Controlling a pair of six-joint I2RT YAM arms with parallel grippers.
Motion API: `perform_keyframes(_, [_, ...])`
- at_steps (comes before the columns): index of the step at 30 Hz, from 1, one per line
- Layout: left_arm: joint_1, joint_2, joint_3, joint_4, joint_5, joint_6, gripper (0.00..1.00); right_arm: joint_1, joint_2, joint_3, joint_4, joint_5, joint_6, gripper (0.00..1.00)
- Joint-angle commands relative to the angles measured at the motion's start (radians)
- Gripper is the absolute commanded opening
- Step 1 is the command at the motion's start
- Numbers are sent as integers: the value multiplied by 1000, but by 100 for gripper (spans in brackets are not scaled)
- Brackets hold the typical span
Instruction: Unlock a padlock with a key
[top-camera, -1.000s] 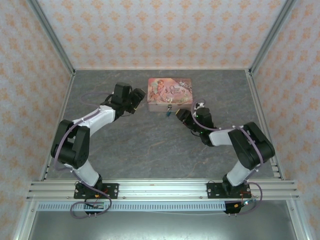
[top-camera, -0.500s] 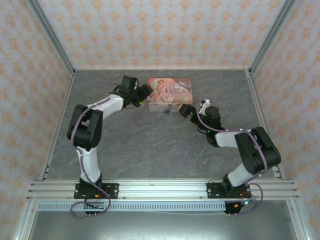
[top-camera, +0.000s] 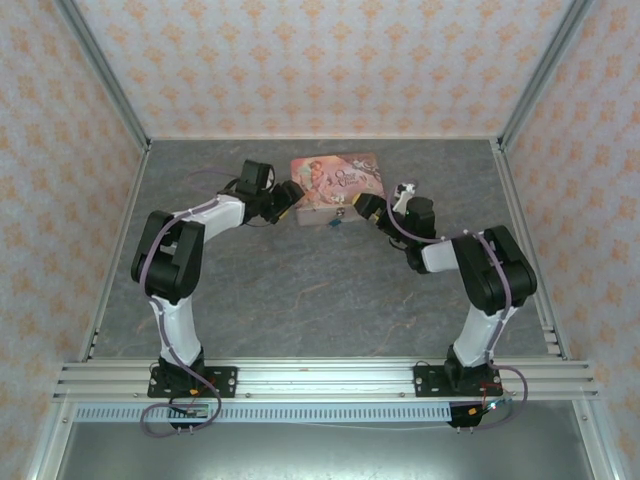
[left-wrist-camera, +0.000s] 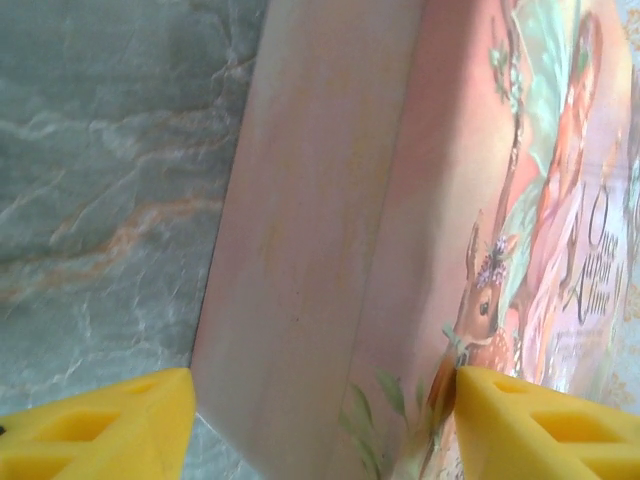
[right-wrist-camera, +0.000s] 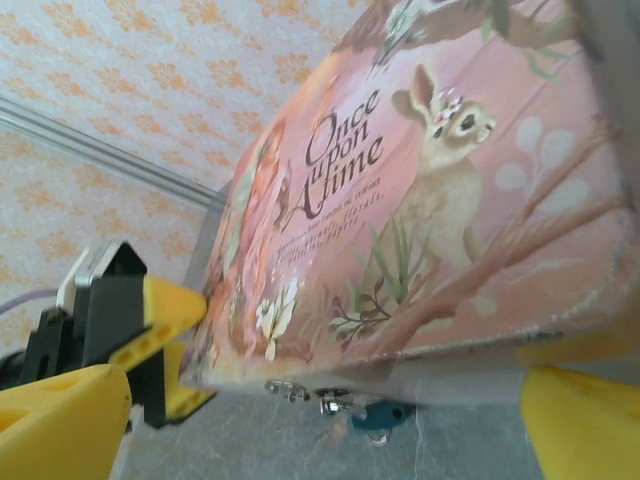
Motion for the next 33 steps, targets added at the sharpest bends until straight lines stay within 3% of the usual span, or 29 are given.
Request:
perform_keyframes(1, [-19, -5, -104, -107, -22, 20, 67, -20, 61, 68, 132, -59, -7, 99])
perform_keyframes(5, [-41, -48, -162, -101, -31, -1, 66, -23, 109, 97, 189, -72, -9, 99])
perform_keyframes(10, [-46, -74, -186, -93, -50, -25, 66, -33, 68, 6, 237, -81, -59, 99])
perform_keyframes(15, [-48, -73, -156, -110, -52, -32, 66, -54, 30, -95, 273, -190, -103, 100])
perform_keyframes(18, [-48, -69, -144, -116, -56, -37, 66, -53, 66, -106, 321, -259, -94, 95])
perform_keyframes(33, [-50, -53, -133, -123, -63, -56, 66, 24, 226, 63, 304, -303, -88, 83])
